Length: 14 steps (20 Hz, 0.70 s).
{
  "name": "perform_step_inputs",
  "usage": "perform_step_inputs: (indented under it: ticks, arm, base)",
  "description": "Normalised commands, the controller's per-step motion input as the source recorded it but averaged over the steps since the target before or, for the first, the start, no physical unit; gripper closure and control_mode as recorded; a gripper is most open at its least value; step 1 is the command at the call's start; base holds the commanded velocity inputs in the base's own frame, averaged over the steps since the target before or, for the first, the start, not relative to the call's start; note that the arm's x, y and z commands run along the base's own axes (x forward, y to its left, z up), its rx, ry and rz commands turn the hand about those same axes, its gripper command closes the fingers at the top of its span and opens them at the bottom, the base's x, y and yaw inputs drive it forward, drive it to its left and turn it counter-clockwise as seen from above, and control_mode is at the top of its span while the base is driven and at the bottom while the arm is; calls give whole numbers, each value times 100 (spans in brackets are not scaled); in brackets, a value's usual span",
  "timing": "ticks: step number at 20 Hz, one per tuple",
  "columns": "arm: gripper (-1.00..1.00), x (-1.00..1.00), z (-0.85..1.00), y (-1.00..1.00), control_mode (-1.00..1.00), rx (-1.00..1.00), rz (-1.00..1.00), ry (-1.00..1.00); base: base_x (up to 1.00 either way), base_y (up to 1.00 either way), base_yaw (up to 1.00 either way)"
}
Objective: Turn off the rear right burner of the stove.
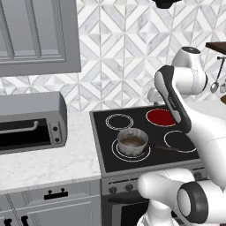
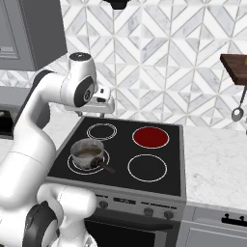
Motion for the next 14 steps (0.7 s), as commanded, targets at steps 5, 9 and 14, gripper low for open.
perform_step_inputs:
  ticks: [5, 9, 14]
  arm:
    - [-100, 0, 0, 0, -100, 0, 0, 0]
    - [-100, 0, 0, -3, 100, 0, 0, 0]
    - [-100, 0, 0, 0, 100, 0, 0, 0]
  base:
    - [0, 0, 0]
    - [0, -18, 0]
    - [0, -56, 0]
